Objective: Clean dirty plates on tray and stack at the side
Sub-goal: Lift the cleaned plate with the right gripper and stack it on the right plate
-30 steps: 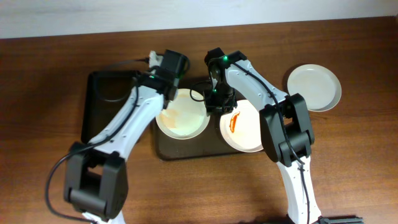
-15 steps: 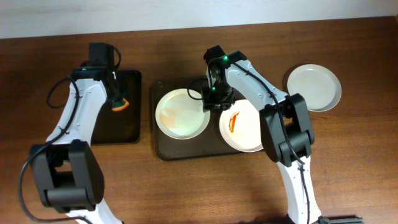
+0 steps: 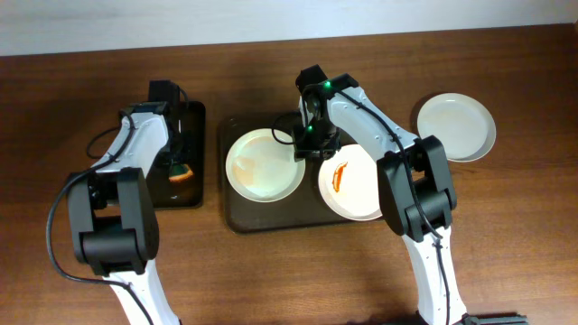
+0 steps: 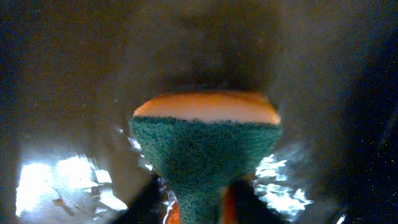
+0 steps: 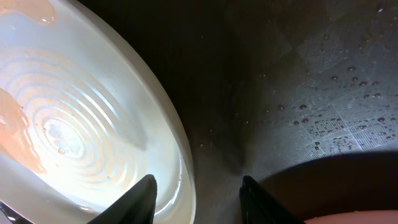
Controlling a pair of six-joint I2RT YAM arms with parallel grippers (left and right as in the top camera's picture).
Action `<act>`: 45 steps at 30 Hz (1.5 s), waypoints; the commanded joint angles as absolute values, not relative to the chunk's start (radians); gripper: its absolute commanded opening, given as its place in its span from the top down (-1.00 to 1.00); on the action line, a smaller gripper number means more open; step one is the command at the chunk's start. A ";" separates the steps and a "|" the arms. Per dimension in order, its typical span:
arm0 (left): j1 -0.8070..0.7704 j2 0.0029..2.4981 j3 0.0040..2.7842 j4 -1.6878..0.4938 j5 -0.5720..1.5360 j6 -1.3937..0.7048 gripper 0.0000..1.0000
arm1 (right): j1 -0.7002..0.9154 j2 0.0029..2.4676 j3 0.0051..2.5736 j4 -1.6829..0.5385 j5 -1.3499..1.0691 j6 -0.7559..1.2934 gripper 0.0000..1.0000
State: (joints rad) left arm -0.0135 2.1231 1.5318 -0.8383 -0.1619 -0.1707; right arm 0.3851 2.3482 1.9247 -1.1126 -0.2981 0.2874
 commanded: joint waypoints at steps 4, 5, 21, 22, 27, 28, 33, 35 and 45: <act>-0.005 2.109 1.552 -0.867 -0.188 -0.162 -1.00 | 0.392 2.363 1.918 -1.106 -0.303 0.285 0.10; -0.006 2.101 1.560 -0.873 -0.188 -0.162 -1.00 | 0.395 2.363 1.918 -1.104 -0.303 0.284 0.10; -0.006 1.948 1.632 -0.907 -0.187 -0.162 -0.99 | 0.447 2.363 1.918 -1.085 -0.190 0.285 0.35; -0.006 1.948 1.632 -0.907 -0.187 -0.162 -0.99 | 0.447 2.363 1.917 -1.088 -0.190 0.285 0.42; -0.006 1.948 1.632 -0.907 -0.187 -0.162 -0.99 | 0.447 2.363 1.877 -1.092 -0.191 0.289 0.44; -0.006 1.948 1.632 -0.907 -0.187 -0.162 -0.99 | 0.447 2.363 1.871 -1.092 -0.191 0.289 0.45; -0.006 1.948 1.632 -0.907 -0.187 -0.162 -0.99 | 0.447 2.363 1.869 -1.102 -0.201 0.296 0.91; -0.006 1.948 1.632 -0.907 -0.187 -0.162 -0.99 | 0.443 2.363 1.891 -1.119 -0.201 0.296 0.91; -0.006 1.948 1.632 -0.907 -0.187 -0.162 -0.99 | 0.439 2.329 2.391 -1.449 0.273 0.292 0.91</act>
